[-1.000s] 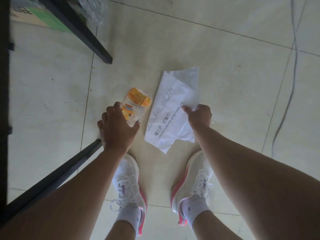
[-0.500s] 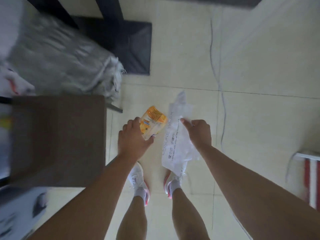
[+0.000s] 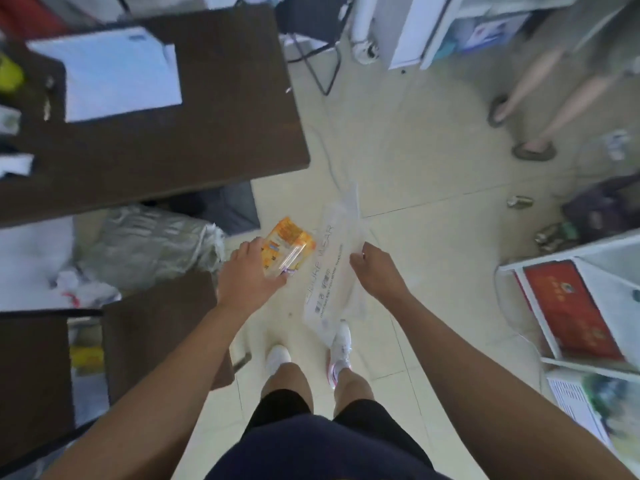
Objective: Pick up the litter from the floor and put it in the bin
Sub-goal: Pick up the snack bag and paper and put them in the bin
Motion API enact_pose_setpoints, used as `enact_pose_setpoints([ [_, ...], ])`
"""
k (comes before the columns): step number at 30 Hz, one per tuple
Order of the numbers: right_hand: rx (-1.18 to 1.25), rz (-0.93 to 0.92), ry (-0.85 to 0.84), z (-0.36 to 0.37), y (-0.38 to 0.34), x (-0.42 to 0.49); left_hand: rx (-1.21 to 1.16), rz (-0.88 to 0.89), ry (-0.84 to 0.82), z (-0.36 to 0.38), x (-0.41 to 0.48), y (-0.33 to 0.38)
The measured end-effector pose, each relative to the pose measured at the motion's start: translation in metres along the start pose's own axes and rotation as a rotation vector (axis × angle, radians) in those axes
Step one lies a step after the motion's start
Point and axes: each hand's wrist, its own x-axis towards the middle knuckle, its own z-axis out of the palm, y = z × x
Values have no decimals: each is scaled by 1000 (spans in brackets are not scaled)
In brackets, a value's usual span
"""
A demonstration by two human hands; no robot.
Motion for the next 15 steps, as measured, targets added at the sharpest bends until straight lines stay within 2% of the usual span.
enact_pose_setpoints([
  [8,52,310,424,-35,62,-106,-35,348,-163,14,-17,86],
  [15,228,670,765,-21,148,-292,109,755,-414,46,-137,189],
])
